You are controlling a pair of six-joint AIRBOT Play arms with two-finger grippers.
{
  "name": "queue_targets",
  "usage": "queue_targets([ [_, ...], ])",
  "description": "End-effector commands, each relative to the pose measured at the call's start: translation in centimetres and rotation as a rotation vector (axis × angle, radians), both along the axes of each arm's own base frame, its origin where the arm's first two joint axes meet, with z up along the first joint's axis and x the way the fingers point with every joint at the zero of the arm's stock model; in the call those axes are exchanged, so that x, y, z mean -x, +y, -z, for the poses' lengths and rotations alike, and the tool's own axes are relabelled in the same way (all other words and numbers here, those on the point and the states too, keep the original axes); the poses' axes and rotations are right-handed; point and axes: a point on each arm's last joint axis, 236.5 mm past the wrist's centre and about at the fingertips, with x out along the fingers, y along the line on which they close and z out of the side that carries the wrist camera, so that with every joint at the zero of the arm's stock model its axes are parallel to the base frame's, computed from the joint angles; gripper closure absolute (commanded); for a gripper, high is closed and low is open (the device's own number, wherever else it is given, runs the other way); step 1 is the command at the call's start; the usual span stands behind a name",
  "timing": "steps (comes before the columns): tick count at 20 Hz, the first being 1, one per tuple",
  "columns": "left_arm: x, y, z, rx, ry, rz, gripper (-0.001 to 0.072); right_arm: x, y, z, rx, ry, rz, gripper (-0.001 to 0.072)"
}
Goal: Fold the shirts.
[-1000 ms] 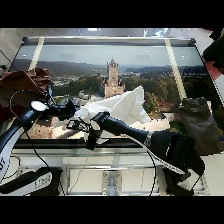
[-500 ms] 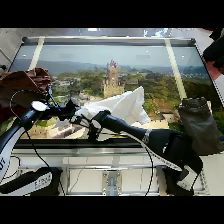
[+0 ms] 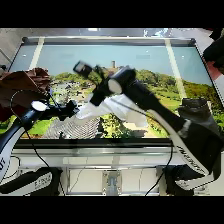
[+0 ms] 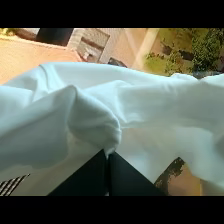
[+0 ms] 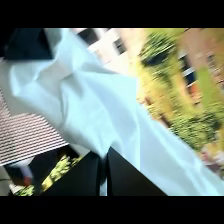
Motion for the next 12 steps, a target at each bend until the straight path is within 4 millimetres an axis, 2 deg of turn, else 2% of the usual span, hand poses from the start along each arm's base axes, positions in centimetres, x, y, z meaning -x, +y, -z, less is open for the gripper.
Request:
queue_targets([
  [1,-0.2,0.5,-1.1,-0.026,-0.055,0.049,0.0695,-4.1,-5.2,-10.8,-0.106,-0.197,0.125,0.0697],
  [3,-0.4,1.7,-4.6,-0.047,-0.153,0.099,0.0695,-6.1,-9.0,-12.5,-0.106,-0.216,0.207,0.0697],
  [4,-0.6,2.9,-7.1,-0.065,-0.22,0.099,0.0695,-6.6,-11.1,-12.6,-0.089,-0.206,0.246,0.0697],
  [6,-1.0,6.3,-13.2,-0.135,-0.385,0.053,0.0696,-6.6,-14.5,-12.5,-0.053,-0.174,0.31,0.0697],
  [8,-0.6,9.1,-19.9,-0.213,-0.533,0.009,0.0696,-6.0,-17.3,-13.7,-0.021,-0.186,0.358,0.0698],
  [10,0.7,9.4,-26.2,-0.284,-0.663,0.053,0.0696,-4.7,-18.9,-16.5,-0.032,-0.239,0.378,0.0698],
  [12,1.8,9.0,-32.6,-0.345,-0.801,0.067,0.0696,-2.3,-20.1,-20.2,-0.093,-0.293,0.395,0.0698],
])
